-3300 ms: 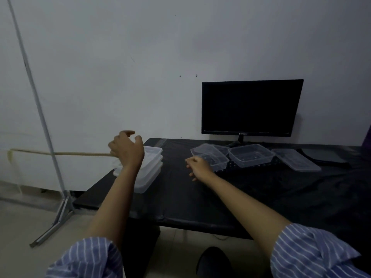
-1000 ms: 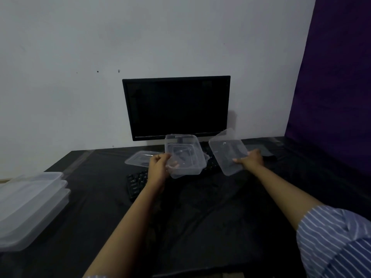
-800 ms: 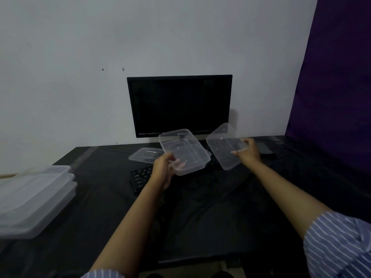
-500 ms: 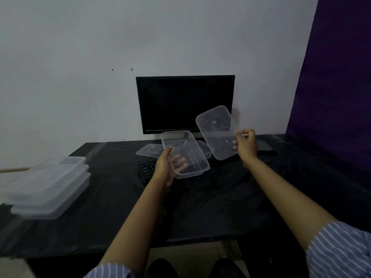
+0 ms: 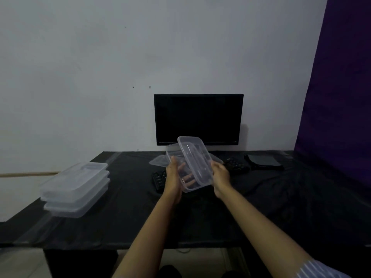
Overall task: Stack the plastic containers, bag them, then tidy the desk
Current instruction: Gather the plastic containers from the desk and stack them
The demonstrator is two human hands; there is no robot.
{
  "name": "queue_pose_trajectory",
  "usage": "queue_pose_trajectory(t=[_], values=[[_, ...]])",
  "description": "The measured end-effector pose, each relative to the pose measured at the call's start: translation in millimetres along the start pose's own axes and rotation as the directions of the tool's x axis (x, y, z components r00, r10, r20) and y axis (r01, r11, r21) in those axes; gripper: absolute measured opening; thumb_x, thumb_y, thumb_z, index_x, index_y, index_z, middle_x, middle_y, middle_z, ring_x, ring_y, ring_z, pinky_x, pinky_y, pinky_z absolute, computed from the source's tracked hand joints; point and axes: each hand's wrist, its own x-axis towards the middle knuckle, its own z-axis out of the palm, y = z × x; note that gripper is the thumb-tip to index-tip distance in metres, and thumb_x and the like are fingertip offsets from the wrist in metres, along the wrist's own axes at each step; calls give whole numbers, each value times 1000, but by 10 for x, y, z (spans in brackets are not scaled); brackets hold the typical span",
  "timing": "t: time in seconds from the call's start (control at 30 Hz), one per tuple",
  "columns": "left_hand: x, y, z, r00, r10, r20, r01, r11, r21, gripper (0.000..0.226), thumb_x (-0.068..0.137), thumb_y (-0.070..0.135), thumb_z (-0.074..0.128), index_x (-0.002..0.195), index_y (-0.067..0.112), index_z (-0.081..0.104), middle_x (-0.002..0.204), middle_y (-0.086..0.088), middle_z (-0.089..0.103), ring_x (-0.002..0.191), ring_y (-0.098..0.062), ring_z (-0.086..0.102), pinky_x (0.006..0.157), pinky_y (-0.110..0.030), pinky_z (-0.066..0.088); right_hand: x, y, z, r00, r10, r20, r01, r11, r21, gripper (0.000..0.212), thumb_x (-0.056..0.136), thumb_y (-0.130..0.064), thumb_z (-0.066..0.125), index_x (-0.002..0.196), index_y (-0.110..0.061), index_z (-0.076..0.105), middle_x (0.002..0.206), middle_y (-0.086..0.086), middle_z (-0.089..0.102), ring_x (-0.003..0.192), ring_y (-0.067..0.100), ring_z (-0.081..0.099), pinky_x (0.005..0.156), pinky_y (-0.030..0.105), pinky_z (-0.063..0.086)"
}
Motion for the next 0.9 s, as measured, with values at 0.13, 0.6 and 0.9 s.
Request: queue_pose_trajectory(t=[0.13, 0.6, 0.9], values=[[-3, 28, -51, 993, 117, 6, -117, 991, 59, 65, 93, 61, 34, 134, 13, 47, 125, -17, 63, 99, -33, 70, 72, -47, 59, -76, 29, 123, 1000, 20, 4, -20, 1000, 10, 25, 101, -22, 50, 118, -10, 64, 119, 11, 64, 111, 31, 61, 98, 46, 51], [30, -10, -187, 973, 141, 182, -177, 963, 203, 60, 89, 0, 61, 138, 10, 29, 133, -22, 54, 115, -37, 60, 98, -59, 46, -159, 101, 226, 998, -61, -32, 59, 996, -63, 24, 100, -22, 51, 117, -9, 61, 117, 19, 64, 102, 34, 63, 92, 48, 51], [-88, 148, -172, 938, 31, 344, -118, 965, 235, 56, 91, -1, 53, 143, 5, 33, 135, -25, 52, 122, -41, 54, 102, -54, 45, -124, 11, 44, 997, 27, 70, -1, 938, -348, 77, 97, -63, 25, 113, 0, 65, 100, 20, 72, 75, 32, 71, 74, 38, 57]])
